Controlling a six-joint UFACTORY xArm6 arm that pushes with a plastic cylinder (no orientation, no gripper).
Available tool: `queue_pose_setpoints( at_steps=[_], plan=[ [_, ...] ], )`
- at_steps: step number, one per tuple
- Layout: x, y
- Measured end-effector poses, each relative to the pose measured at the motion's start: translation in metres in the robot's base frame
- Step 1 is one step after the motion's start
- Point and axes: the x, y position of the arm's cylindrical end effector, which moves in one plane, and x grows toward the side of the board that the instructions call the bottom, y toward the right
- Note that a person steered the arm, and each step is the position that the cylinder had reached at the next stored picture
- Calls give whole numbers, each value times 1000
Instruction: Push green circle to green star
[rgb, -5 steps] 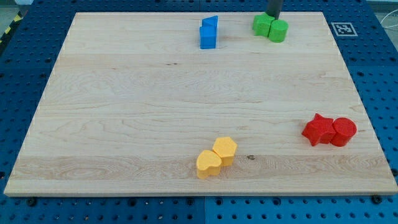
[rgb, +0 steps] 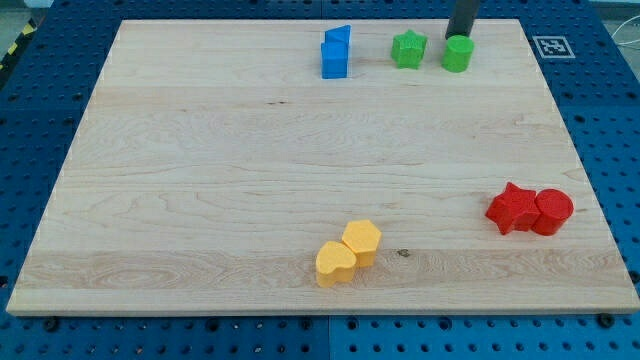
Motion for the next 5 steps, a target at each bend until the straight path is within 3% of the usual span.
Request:
queue_pose_setpoints(
  at_steps=[2,5],
  plan=[
    [18,30],
    [25,30]
  ],
)
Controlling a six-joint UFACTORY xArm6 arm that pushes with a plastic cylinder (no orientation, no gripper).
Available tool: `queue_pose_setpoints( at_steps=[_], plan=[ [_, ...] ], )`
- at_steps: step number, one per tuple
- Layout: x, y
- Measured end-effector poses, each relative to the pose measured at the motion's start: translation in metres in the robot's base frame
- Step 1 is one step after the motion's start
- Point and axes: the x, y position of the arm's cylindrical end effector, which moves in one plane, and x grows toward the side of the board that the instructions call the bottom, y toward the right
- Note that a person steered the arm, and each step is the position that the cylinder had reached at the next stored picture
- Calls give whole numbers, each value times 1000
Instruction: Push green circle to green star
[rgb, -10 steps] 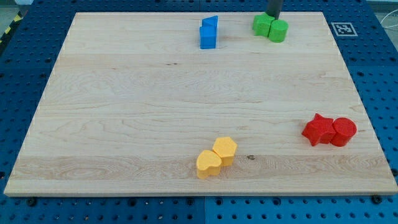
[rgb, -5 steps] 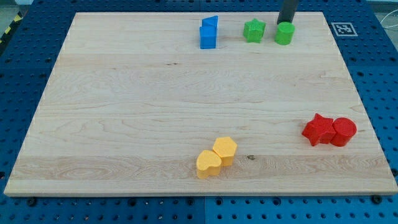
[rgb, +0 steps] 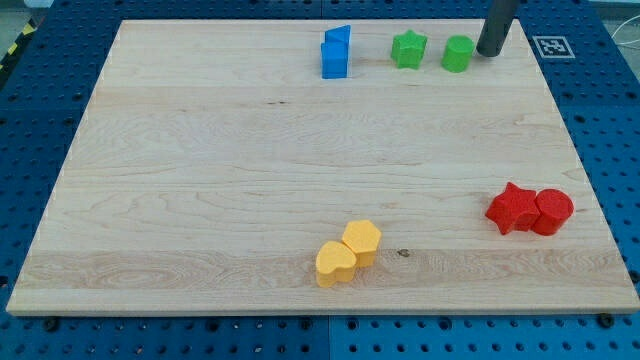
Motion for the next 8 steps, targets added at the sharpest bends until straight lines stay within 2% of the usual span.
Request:
queue_pose_setpoints(
  at_steps=[8],
  plan=[
    [11,0]
  ],
)
